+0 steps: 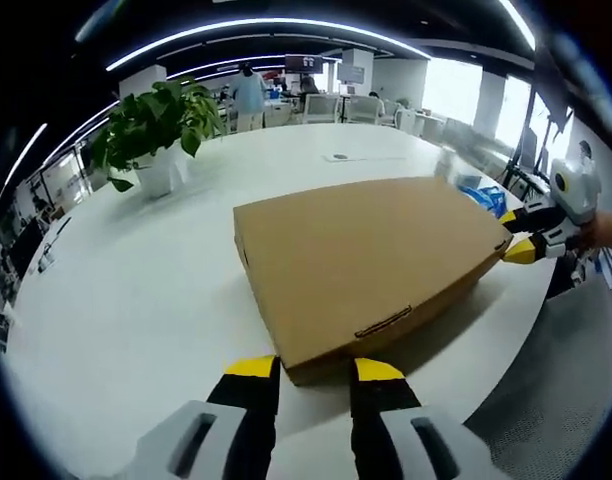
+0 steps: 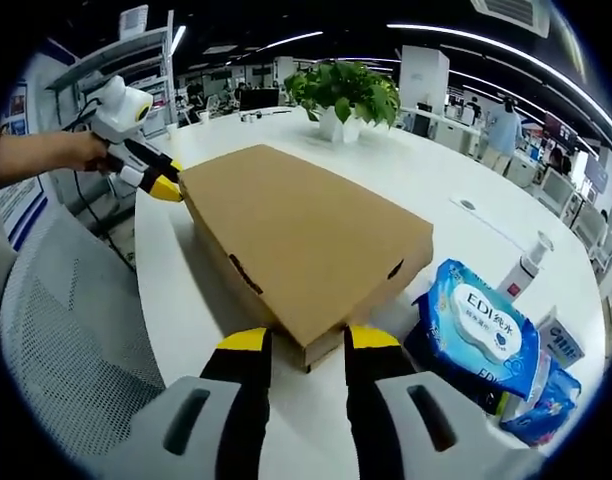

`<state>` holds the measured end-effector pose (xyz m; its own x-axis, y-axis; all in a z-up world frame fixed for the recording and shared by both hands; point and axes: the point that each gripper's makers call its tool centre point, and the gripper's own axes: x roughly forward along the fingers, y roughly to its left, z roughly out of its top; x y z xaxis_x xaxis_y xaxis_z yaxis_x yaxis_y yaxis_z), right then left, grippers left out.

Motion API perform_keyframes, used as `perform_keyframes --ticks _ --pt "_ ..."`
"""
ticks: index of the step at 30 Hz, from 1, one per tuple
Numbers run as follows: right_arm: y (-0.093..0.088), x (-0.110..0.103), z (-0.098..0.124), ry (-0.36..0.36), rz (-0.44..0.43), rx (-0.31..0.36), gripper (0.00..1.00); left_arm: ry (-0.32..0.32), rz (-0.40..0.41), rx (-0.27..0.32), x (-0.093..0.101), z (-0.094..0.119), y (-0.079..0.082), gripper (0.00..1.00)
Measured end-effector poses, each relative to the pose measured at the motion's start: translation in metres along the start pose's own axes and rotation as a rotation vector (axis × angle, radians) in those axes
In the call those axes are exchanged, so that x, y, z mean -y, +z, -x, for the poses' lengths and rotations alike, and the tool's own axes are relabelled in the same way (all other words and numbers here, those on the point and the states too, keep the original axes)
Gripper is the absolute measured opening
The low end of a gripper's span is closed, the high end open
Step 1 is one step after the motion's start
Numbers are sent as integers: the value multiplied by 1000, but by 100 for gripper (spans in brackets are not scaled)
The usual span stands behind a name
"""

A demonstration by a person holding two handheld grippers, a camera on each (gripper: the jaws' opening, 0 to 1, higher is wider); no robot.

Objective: Operate the shoe box by opening the lid, removing the specified soft item, and placing it in the target area until the item is outside and the box remains undamaged.

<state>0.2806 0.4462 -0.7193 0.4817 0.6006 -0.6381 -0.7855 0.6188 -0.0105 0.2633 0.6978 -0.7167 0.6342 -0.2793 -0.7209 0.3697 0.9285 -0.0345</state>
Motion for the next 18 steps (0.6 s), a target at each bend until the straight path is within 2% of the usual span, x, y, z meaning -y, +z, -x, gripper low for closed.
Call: perform_keyframes --ticks 18 --pt "12 25 -15 -9 -11 13 26 -1 -4 -7 -13 -22 22 27"
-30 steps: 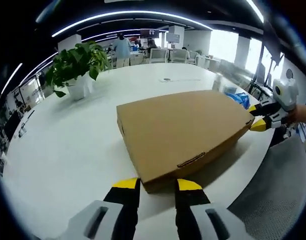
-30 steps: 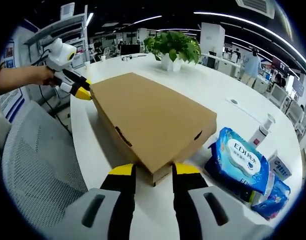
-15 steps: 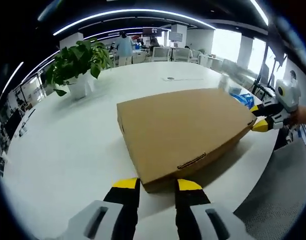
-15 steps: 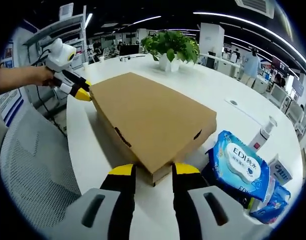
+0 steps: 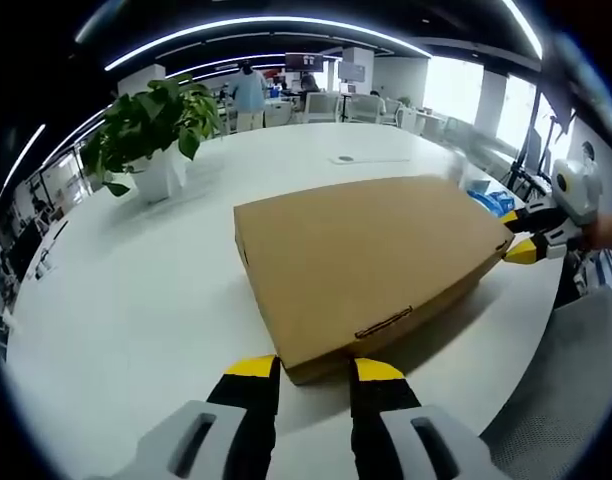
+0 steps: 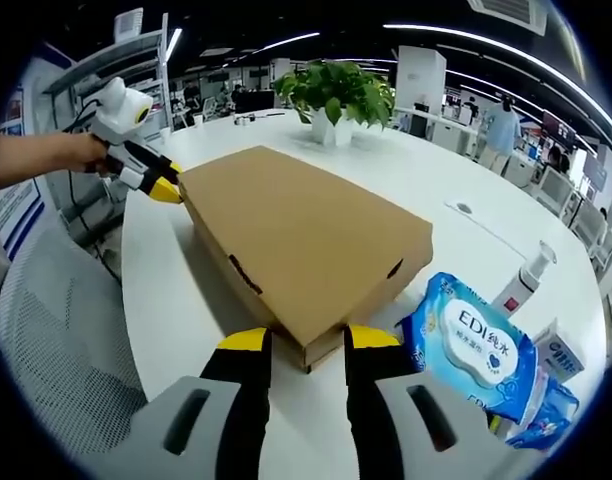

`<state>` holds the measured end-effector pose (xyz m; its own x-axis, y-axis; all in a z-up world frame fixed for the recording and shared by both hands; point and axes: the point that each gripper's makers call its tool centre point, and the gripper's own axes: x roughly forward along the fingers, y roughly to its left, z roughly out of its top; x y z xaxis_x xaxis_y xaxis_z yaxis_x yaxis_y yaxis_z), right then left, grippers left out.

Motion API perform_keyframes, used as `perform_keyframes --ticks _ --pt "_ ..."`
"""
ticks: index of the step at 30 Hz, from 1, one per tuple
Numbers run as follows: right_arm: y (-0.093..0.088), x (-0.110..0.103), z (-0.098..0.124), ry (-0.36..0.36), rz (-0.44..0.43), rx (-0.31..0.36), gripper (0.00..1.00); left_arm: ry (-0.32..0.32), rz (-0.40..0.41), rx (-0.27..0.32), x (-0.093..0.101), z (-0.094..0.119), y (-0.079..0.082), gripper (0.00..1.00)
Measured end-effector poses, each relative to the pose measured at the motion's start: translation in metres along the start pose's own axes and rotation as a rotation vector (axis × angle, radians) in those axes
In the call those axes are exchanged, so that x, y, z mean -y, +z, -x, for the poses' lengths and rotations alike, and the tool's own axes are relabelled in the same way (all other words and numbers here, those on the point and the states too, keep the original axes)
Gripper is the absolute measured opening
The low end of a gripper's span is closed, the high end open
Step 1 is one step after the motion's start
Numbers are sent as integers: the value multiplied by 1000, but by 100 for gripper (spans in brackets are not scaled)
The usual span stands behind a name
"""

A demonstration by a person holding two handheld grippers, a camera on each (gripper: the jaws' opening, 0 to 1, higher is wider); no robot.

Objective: Operate the shoe box by opening the lid, removing the specified soft item, and placing it in the target area until the item is outside and the box remains undamaged.

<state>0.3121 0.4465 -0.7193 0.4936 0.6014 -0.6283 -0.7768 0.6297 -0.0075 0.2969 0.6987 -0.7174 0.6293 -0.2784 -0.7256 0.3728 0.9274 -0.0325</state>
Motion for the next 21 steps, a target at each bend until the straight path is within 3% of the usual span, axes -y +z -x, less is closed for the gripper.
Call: perform_keyframes --ticks 21 --pt "11 28 -16 -16 -46 22 26 -6 0 9 -11 -23 25 27"
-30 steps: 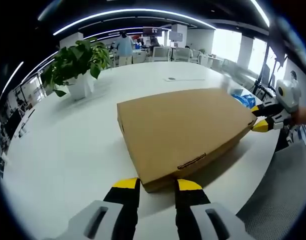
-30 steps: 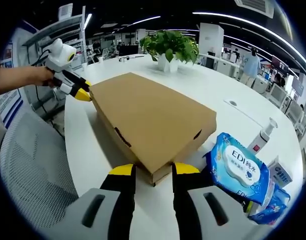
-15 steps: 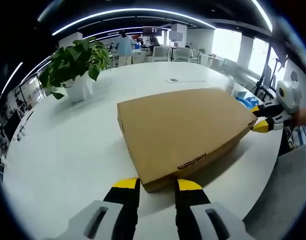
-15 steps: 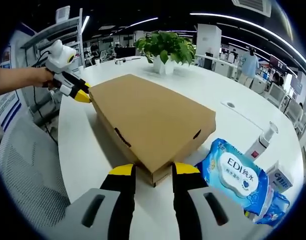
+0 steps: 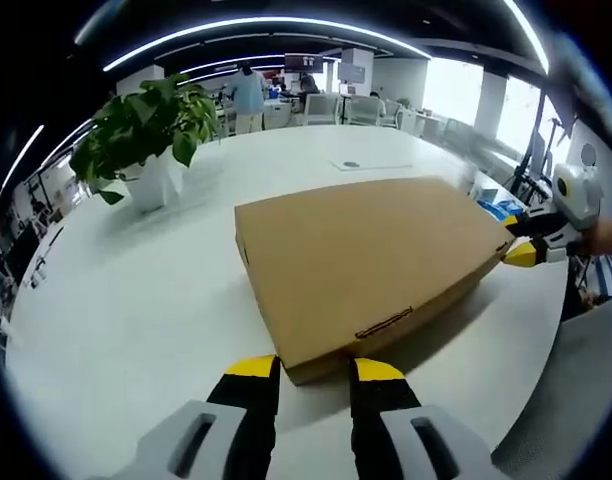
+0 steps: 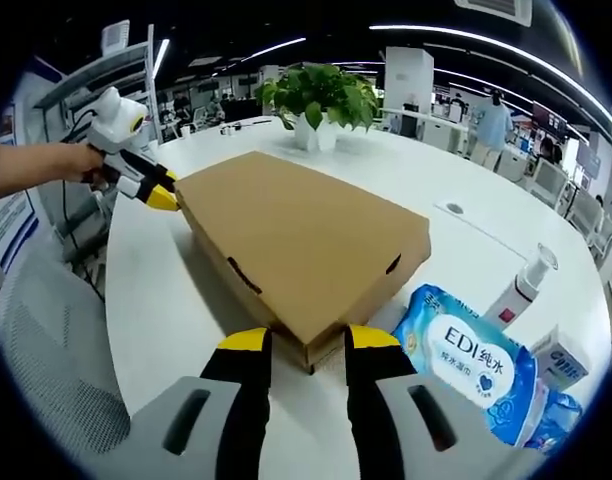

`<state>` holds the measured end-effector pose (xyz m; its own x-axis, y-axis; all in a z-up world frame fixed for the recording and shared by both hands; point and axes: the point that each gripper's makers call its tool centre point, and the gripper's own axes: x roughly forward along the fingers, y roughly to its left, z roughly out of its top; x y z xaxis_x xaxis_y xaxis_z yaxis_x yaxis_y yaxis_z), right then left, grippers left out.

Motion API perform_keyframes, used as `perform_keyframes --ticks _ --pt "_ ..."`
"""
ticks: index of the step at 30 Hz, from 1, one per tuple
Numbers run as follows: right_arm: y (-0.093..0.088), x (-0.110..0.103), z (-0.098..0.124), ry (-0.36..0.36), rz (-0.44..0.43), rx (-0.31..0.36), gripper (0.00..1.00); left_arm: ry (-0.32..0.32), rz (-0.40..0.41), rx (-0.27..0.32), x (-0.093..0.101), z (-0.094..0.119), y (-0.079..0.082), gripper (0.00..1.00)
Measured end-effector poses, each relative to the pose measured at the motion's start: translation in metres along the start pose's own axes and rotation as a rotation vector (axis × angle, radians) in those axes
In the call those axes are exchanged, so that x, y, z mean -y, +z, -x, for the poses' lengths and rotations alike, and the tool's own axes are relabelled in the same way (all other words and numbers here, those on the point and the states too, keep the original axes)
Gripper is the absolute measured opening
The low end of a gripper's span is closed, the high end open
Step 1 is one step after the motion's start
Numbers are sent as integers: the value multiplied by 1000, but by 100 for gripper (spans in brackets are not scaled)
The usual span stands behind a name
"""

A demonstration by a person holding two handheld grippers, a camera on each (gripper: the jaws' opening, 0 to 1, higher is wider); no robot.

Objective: Operate the shoe box by opening the lid, removing the specified soft item, and placing it in the target area until the item is outside and the box remains undamaged.

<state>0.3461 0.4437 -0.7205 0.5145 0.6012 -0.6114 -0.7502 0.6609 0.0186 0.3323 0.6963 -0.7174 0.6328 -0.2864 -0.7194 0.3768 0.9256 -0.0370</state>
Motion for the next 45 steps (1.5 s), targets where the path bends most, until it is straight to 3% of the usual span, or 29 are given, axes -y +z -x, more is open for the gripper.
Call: perform_keyframes --ticks 45 --pt "7 17 -9 -17 3 -9 28 2 26 21 -3 -12 14 29"
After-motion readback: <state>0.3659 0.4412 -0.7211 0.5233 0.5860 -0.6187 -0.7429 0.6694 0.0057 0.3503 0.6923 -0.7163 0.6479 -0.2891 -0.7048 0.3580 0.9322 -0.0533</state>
